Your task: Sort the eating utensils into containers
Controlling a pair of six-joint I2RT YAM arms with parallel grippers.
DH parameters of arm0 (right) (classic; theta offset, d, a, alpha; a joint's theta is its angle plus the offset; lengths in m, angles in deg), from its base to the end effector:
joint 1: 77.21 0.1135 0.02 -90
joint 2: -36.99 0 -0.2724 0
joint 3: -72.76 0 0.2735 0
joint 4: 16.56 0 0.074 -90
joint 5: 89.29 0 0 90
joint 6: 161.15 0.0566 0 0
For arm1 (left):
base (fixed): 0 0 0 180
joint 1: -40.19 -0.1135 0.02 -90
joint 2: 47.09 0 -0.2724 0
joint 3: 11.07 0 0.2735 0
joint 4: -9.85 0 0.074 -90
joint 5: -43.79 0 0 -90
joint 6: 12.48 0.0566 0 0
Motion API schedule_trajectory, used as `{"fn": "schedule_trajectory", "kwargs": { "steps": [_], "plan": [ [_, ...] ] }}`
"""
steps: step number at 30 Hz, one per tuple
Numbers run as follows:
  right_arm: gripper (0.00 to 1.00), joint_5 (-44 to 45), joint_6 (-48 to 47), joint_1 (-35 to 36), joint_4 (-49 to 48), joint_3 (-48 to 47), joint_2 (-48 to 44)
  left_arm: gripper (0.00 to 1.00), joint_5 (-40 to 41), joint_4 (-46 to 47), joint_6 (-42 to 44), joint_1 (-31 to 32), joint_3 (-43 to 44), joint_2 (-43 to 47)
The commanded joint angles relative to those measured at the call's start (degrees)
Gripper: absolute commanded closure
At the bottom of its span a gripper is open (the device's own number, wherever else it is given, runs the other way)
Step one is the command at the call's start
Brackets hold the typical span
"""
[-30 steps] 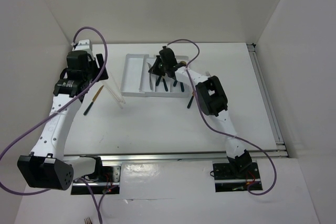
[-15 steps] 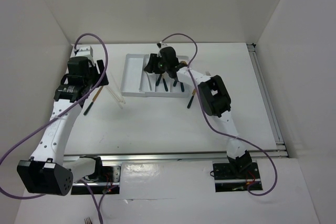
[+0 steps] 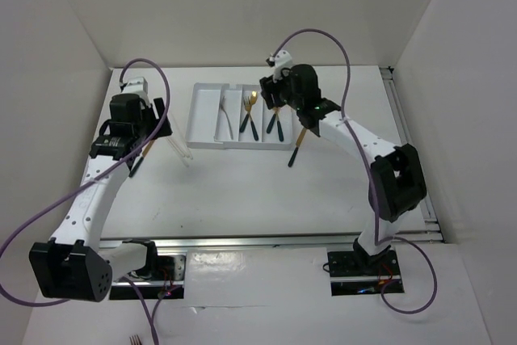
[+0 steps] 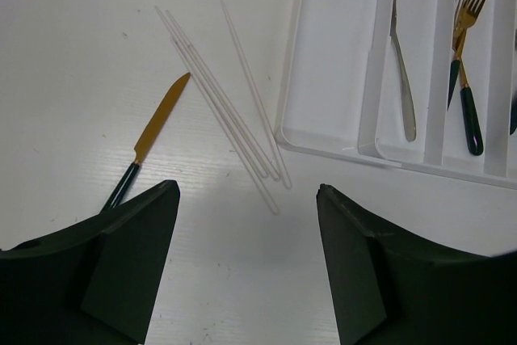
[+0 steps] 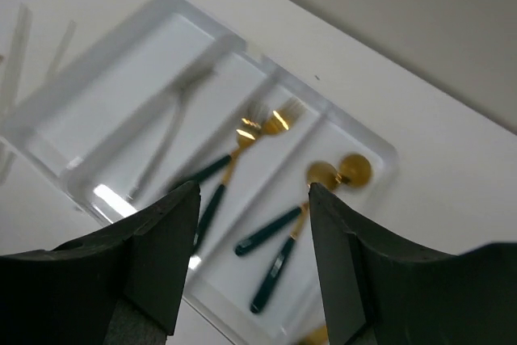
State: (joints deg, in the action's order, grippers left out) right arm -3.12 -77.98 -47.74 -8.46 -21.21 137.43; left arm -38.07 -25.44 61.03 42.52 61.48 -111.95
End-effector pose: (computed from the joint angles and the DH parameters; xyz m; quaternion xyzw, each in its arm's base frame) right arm 0.4051 0.2332 0.3177 -0.2657 0.7449 0.1459 0.5943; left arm 0.2906 -0.0038 0.3365 -0.1416 0.8422 -0.0246 0.5197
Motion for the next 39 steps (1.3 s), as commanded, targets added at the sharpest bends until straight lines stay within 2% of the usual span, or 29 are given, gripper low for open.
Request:
{"fn": "schedule_trajectory", "kwargs": {
  "steps": [1,6,12,18,25,33,39],
  "plan": [
    [0.37,3.0,-8.1,-5.7,5.6,6.7,-3.4,0.18,-2.1,2.2,-1.3,-0.3,0.4,-1.4],
    [0.42,-0.3,-11.0,-16.1,9.0,12.6,-7.3,0.15,-3.0,1.1,0.1,0.2,2.3,-3.8],
    [0.47,-1.5,-10.0,-23.3,10.6,13.3,-4.6,0.15,-3.5,2.5,0.7,0.2,3.1,-5.0],
    [0.47,-2.4,-10.6,-24.5,8.7,12.6,0.5,0.15,-4.0,2.5,1.8,0.2,4.7,-5.5],
    [0.4,-6.4,-13.0,-26.7,11.0,7.8,7.6,0.14,-3.0,1.9,3.4,0.2,4.7,-5.5],
    [0.4,-6.4,-16.1,-29.0,12.1,3.5,14.1,0.14,-2.4,1.9,3.4,0.2,4.7,-5.5],
    [0.46,-8.2,-18.6,-29.6,14.8,3.0,15.9,0.14,-2.4,1.9,3.9,0.2,4.7,-6.7]
  ]
}}
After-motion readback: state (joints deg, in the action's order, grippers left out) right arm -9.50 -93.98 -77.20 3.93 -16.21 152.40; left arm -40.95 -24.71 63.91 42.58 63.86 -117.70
